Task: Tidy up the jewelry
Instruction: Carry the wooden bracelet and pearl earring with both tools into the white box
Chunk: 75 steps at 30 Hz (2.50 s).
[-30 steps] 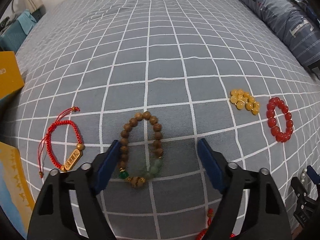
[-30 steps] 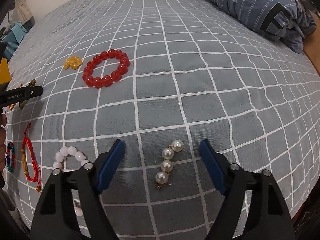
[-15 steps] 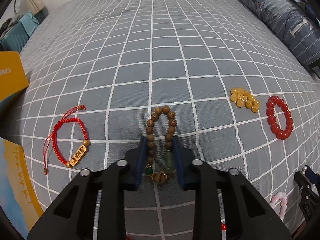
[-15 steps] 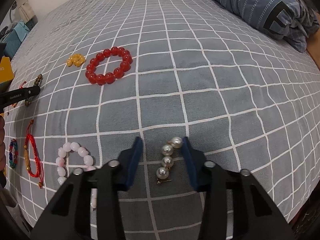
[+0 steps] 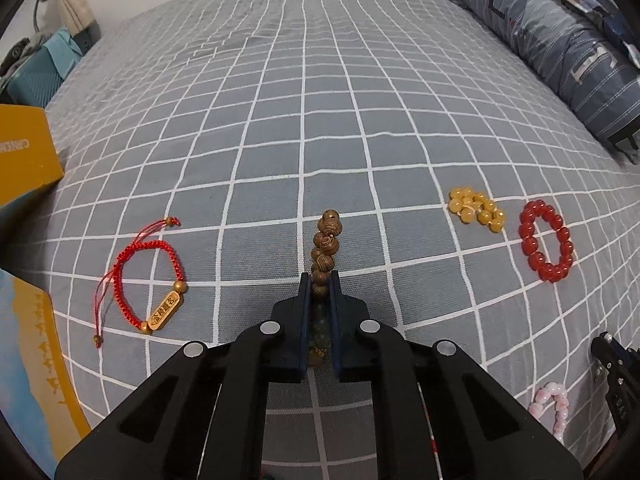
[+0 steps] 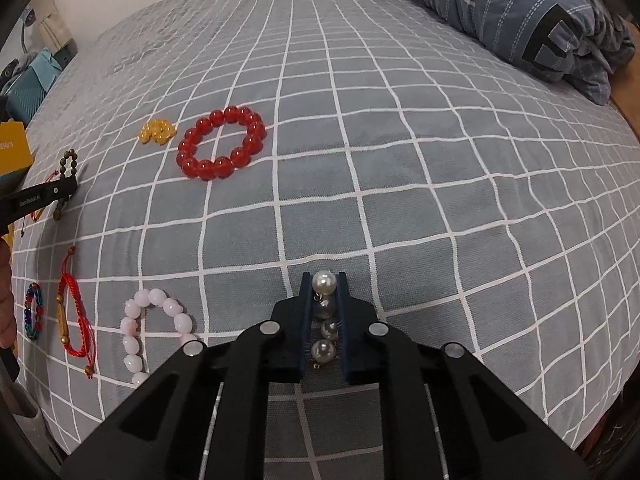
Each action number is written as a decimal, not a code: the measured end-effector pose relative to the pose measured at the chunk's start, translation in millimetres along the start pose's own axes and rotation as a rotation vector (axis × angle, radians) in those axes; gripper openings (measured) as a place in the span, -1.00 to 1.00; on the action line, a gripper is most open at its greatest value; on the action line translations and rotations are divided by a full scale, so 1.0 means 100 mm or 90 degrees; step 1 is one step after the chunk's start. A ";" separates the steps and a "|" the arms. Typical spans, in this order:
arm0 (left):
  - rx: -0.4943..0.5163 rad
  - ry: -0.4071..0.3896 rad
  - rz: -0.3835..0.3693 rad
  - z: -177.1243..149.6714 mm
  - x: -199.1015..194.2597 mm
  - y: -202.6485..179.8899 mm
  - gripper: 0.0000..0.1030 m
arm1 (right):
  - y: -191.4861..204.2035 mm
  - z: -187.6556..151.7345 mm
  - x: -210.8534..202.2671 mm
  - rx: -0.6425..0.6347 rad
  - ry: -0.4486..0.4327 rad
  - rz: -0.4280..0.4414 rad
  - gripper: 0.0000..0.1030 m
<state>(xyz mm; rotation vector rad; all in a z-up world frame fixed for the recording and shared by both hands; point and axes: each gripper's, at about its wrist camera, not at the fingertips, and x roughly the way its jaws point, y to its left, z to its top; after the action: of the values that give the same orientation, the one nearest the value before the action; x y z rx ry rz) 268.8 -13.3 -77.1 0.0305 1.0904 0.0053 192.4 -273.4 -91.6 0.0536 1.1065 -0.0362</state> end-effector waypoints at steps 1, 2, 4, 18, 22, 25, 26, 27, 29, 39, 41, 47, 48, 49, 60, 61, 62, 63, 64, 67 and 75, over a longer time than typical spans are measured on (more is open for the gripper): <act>-0.001 -0.005 -0.001 0.00 -0.03 0.00 -0.85 | 0.00 0.00 -0.02 0.002 -0.004 0.001 -0.80; -0.002 -0.011 -0.002 -0.01 -0.07 0.00 -0.85 | -0.01 0.00 -0.03 0.003 -0.006 0.002 -0.80; -0.004 -0.017 -0.007 -0.02 -0.12 -0.01 -0.85 | -0.02 -0.02 -0.07 0.006 -0.015 0.002 -0.80; -0.004 -0.060 -0.010 -0.13 -0.46 -0.02 -0.85 | 0.04 -0.05 -0.29 0.015 -0.066 0.008 -0.80; -0.006 -0.084 -0.007 -0.16 -0.60 0.03 -0.85 | 0.06 -0.06 -0.37 0.016 -0.083 0.006 -0.80; -0.008 -0.106 0.008 -0.19 -0.71 0.05 -0.85 | 0.07 -0.07 -0.44 0.020 -0.096 0.008 -0.80; -0.009 -0.110 0.007 -0.20 -0.74 0.07 -0.85 | 0.08 -0.07 -0.46 0.019 -0.100 0.009 -0.80; -0.010 -0.112 0.006 -0.21 -0.77 0.09 -0.85 | 0.09 -0.07 -0.49 0.018 -0.106 0.008 -0.80; -0.010 -0.117 0.008 -0.24 -0.82 0.10 -0.85 | 0.11 -0.06 -0.55 0.017 -0.117 0.007 -0.80; -0.025 -0.155 0.010 -0.39 -1.27 0.30 -0.85 | 0.28 -0.05 -0.90 0.005 -0.168 0.007 -0.80; -0.026 -0.161 0.013 -0.44 -1.37 0.36 -0.85 | 0.34 -0.05 -0.96 0.000 -0.173 0.011 -0.80; -0.032 -0.168 0.031 -0.56 -1.59 0.55 -0.85 | 0.59 -0.06 -1.17 -0.021 -0.188 0.019 -0.80; -0.032 -0.169 0.036 -0.59 -1.63 0.60 -0.85 | 0.63 -0.06 -1.21 -0.025 -0.191 0.020 -0.80; -0.034 -0.170 0.038 -0.61 -1.67 0.65 -0.85 | 0.69 -0.07 -1.25 -0.030 -0.195 0.019 -0.80; -0.089 -0.183 0.054 -0.92 -2.19 1.38 -0.85 | 1.33 -0.15 -1.69 -0.060 -0.215 0.036 -0.80; -0.096 -0.185 0.057 -0.95 -2.24 1.45 -0.85 | 1.40 -0.15 -1.71 -0.065 -0.216 0.038 -0.80; -0.102 -0.186 0.059 -0.97 -2.27 1.52 -0.85 | 1.49 -0.16 -1.75 -0.071 -0.216 0.044 -0.80; -0.111 -0.185 0.067 -1.01 -2.31 1.61 -0.85 | 1.59 -0.16 -1.78 -0.077 -0.215 0.052 -0.80; -0.115 -0.184 0.072 -1.04 -2.33 1.67 -0.85 | 1.70 -0.16 -1.82 -0.083 -0.217 0.061 -0.80; -0.133 -0.184 0.086 -1.16 -2.40 1.90 -0.85 | 2.00 -0.18 -1.90 -0.101 -0.221 0.087 -0.80; -0.201 -0.184 0.130 -1.46 -2.60 2.62 -0.85 | 2.87 -0.29 -2.05 -0.167 -0.232 0.145 -0.80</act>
<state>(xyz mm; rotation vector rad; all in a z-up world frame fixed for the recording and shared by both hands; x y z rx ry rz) 21.9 246.7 93.2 -0.1381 0.7845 0.3460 91.3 15.8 85.9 -0.0612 0.7278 0.2925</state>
